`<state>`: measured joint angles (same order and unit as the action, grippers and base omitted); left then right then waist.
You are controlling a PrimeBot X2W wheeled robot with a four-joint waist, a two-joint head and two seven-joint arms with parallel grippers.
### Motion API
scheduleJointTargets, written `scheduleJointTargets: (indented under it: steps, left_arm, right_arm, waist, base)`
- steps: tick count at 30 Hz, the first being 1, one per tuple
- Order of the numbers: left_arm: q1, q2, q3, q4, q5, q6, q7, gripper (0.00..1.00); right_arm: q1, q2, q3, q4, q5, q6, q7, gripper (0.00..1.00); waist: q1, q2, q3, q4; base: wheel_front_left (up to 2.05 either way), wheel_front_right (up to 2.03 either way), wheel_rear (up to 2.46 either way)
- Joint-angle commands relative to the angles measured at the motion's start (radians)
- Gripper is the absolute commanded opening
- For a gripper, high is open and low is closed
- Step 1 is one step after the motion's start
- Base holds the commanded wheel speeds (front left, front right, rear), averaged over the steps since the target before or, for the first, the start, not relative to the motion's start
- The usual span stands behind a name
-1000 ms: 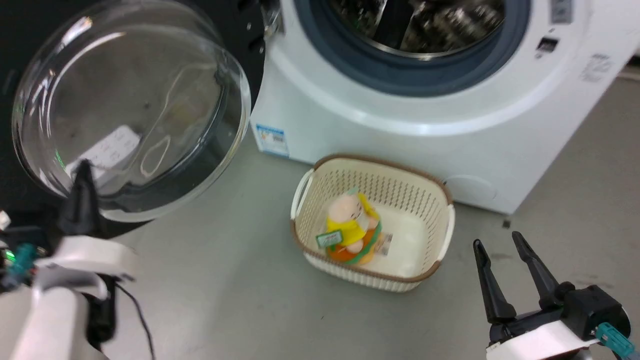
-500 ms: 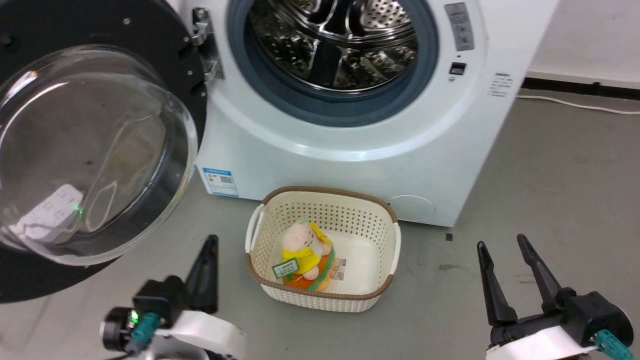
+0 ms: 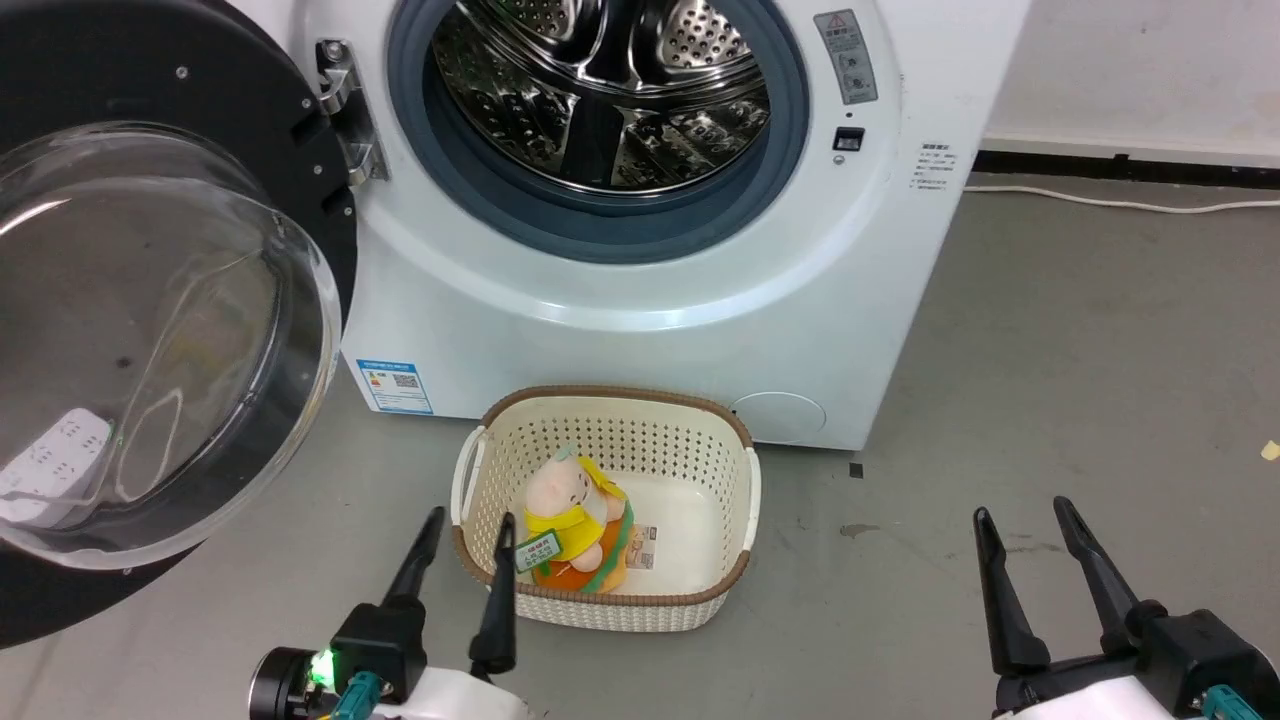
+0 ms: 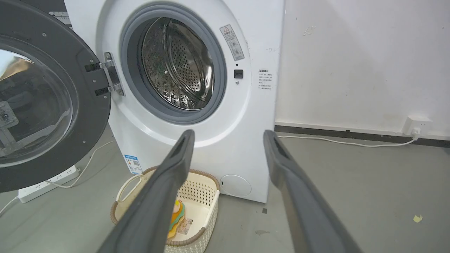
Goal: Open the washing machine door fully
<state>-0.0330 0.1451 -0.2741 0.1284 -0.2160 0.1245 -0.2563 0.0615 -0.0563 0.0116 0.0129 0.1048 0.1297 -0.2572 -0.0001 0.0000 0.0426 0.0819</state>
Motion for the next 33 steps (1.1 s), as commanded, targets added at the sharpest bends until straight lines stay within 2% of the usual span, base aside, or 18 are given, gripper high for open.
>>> scheduleJointTargets:
  steps: [1,10,19,33]
  left_arm:
    - [0.018,-0.005,0.008,-0.009,0.017,0.006,-0.005,1.00]
    - [0.032,-0.022,0.041,-0.018,0.047,0.001,-0.005,1.00]
    - [0.030,-0.031,0.084,0.005,0.037,-0.026,-0.005,1.00]
    - [0.025,-0.050,0.089,0.040,0.034,-0.055,-0.005,1.00]
  right_arm:
    - [0.015,0.005,-0.005,-0.004,-0.005,0.001,-0.004,1.00]
    - [0.022,0.006,0.001,0.001,0.011,0.001,-0.004,1.00]
    - [0.026,0.006,0.001,0.003,0.017,0.001,-0.004,1.00]
    - [0.024,0.006,0.001,0.021,0.020,0.001,-0.005,1.00]
  waist:
    - [0.0001,0.0000,-0.001,-0.006]
    - [0.0001,0.0000,-0.004,-0.028]
    - [0.0001,0.0000,-0.007,-0.037]
    - [0.0001,0.0000,-0.009,-0.032]
  base:
    - [0.00,0.00,0.00]
    - [0.00,0.00,0.00]
    - [0.00,0.00,0.00]
    - [0.00,0.00,0.00]
